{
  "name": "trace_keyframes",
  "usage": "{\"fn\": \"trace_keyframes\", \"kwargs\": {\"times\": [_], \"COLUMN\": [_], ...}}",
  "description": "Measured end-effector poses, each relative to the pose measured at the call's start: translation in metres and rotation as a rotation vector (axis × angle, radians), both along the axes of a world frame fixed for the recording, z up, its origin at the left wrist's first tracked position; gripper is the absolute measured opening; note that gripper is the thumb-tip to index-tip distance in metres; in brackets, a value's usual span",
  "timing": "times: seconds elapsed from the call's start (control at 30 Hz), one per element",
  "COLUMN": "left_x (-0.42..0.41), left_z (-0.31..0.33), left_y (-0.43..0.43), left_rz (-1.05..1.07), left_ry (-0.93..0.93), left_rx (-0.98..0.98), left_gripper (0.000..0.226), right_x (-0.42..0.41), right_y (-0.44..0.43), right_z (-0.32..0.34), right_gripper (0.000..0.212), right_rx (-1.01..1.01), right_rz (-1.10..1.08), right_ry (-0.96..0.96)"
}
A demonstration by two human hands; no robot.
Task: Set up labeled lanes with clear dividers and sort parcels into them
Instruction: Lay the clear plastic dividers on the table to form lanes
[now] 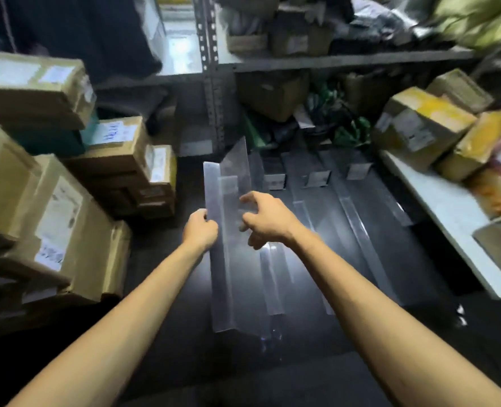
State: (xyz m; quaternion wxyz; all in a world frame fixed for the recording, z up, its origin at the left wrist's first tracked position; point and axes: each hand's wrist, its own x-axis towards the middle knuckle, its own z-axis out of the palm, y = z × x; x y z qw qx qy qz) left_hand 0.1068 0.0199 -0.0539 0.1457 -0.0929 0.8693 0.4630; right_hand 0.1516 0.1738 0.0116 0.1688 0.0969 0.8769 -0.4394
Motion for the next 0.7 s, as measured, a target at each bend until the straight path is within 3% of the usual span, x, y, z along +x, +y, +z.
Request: {"fn": "trace_keyframes", "kwargs": {"times": [0.3, 0.43, 0.7], "left_x": [0.053, 0.064, 0.039], "left_z": [0.022, 0.032, 0.032], "left_y": [0.187, 0.253, 0.388], "left_rz": [-0.060, -0.094, -0.115], "left_ry": [0.041, 0.047, -0.039], "left_rx": [0.098, 0.232, 0.457], "left_gripper": [0.026, 0.039, 0.037], "right_x": [0.072, 0.080, 0.055], "right_y": [0.175, 0.231, 0.356], "right_z": [0.021, 0.028, 0.022], "right_gripper": [0.050, 0.044, 0.045], "right_rx": [-0.056, -0.176, -0.049], "right_rz": [-0.160, -0.268, -0.421], "right_ry": [0.108, 0.155, 0.218]}}
